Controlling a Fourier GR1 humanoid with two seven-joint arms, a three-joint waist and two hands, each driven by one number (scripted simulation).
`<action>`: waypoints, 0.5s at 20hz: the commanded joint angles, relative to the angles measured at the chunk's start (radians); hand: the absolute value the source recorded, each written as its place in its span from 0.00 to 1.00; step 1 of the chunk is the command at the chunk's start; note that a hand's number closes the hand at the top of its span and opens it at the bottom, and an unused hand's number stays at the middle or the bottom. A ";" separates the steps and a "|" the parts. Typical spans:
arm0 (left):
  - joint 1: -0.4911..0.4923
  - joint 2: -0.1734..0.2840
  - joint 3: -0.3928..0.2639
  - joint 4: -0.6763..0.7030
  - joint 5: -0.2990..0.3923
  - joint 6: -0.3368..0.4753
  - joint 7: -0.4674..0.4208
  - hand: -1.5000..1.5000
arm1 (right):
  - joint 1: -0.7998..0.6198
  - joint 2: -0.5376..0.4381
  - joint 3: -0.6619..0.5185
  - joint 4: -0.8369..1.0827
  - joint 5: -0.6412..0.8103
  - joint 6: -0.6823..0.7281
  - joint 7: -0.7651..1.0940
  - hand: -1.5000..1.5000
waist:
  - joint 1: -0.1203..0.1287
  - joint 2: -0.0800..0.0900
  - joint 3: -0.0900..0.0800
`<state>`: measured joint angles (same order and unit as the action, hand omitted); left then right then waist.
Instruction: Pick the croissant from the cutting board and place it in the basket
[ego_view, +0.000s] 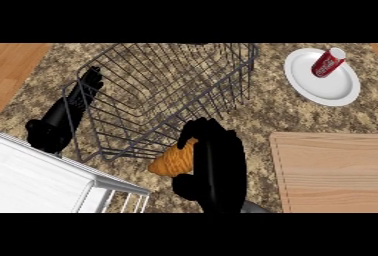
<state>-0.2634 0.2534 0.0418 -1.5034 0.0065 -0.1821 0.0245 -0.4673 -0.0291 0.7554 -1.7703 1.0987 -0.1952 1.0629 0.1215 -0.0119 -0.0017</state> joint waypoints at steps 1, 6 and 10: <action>0.006 -0.014 -0.047 0.008 -0.001 -0.038 -0.003 0.50 | -0.101 0.028 0.054 -0.046 0.023 -0.131 0.171 1.00 | -0.004 -0.007 -0.004; -0.013 -0.039 -0.051 0.032 -0.011 -0.013 0.001 0.50 | -0.171 0.028 0.053 -0.033 0.069 -0.135 0.253 1.00 | -0.036 -0.007 -0.006; -0.029 -0.015 -0.037 0.038 -0.024 -0.010 0.001 0.50 | -0.218 0.028 0.050 0.006 0.115 -0.094 0.316 1.00 | -0.046 -0.011 -0.007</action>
<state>-0.2864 0.2422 0.0352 -1.4594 -0.0007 -0.1771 0.0367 -0.6191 -0.0216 0.8018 -1.7917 1.1719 -0.2469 1.1541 0.0870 -0.0218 -0.0078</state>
